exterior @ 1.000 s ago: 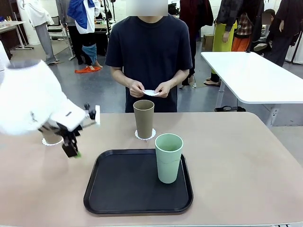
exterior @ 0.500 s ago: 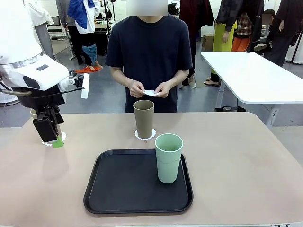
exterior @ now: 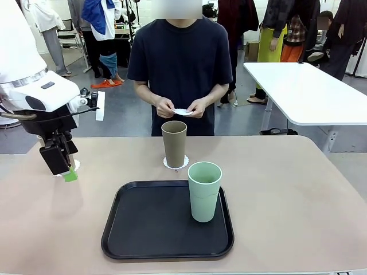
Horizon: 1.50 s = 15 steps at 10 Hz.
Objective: Place coasters on the table and set cups on them.
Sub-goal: Take one Reusable plastic cup from the Flat Tray and place it on a coaster set by the human.
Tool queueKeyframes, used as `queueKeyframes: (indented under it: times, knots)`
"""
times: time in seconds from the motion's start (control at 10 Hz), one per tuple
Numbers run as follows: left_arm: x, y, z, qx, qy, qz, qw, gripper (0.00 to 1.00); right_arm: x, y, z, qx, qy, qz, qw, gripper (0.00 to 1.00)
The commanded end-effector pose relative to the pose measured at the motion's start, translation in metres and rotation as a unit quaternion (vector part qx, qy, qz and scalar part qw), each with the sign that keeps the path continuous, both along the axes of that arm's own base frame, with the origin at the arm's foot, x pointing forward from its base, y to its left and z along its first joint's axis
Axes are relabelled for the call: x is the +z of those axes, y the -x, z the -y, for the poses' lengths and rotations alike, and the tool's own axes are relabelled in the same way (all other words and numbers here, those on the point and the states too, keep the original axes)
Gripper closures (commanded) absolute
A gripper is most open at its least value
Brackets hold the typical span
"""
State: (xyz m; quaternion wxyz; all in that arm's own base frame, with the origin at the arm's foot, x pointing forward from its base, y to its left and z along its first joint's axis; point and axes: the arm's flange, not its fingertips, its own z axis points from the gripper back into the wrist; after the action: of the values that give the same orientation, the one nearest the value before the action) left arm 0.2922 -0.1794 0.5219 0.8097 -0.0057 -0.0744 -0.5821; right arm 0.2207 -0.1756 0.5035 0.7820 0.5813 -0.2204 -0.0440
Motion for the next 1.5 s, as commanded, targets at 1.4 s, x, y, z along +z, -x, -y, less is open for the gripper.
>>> queueKeyframes:
  times: [1.4]
  knots:
    - [-0.026,0.106,-0.255,0.176,0.665,-0.110,0.718,0.00,0.000,-0.002,-0.001,-0.006,-0.005,0.002,1.000,0.00]
